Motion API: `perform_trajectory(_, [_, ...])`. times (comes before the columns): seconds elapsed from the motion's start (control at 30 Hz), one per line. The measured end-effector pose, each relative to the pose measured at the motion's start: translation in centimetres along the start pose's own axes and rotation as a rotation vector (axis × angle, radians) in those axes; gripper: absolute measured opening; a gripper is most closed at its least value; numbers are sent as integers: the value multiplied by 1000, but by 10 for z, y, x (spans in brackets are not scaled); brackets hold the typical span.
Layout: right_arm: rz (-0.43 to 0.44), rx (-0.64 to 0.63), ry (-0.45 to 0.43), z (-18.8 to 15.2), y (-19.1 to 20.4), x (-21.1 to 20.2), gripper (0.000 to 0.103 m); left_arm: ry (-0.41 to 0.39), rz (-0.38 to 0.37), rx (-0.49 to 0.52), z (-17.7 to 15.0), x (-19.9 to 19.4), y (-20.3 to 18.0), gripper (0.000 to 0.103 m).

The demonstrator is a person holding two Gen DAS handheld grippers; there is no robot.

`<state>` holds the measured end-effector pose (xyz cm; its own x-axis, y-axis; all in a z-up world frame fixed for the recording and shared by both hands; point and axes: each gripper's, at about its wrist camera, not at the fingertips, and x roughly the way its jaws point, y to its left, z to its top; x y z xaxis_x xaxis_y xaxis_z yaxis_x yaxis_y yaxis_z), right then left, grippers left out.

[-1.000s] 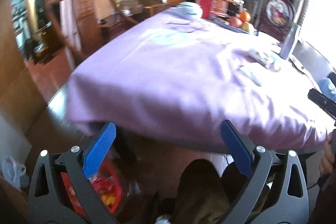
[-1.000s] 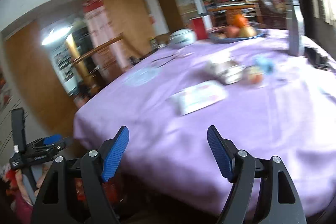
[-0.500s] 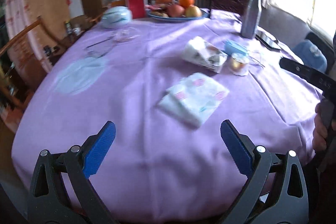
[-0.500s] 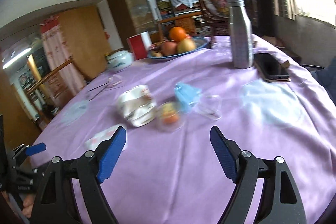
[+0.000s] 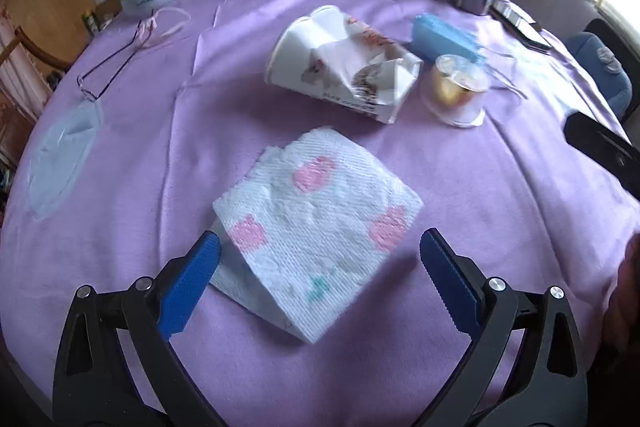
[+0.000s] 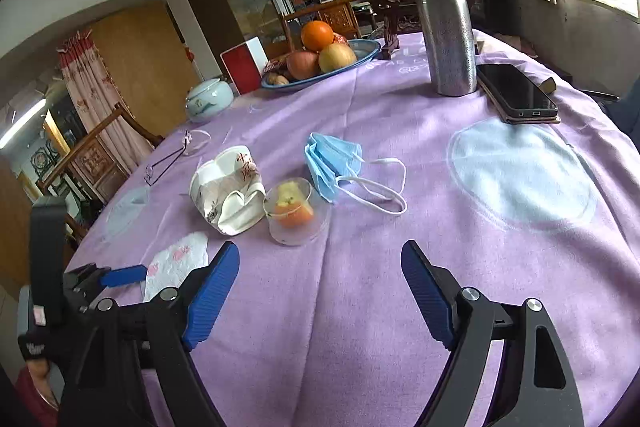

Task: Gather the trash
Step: 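Reach the right tool toward the clear cup with fruit pieces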

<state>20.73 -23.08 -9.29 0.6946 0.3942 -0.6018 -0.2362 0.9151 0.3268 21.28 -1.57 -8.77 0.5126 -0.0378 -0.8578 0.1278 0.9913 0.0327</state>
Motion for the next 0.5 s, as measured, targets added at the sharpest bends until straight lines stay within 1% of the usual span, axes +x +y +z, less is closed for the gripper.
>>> perform_trajectory(0.07, [5,-10,6,0,2,1,82,3,22,-22,5,3,9,96])
perform_trajectory(0.13, [7,-10,9,-1,2,1,82,-12,54,-46,8,3,21,96])
perform_trajectory(0.17, [11,-6,10,-1,1,1,82,-26,82,-75,11,3,33,96])
perform_trajectory(0.2, [14,-3,10,0,0,1,82,-34,93,-104,12,3,42,96])
perform_trajectory(0.23, [18,2,9,0,-1,1,82,-42,82,-152,14,3,54,96])
perform_trajectory(0.27, [22,6,7,0,-2,1,82,-47,52,-197,14,3,63,96])
perform_trajectory(0.33, [26,7,6,0,-2,0,82,-60,-33,-290,13,3,80,96])
perform_trajectory(0.43, [35,-4,5,0,0,0,82,-89,-83,-332,10,-1,87,96])
perform_trajectory(0.5, [41,-25,10,0,4,0,82,-90,-83,-331,9,-2,85,96])
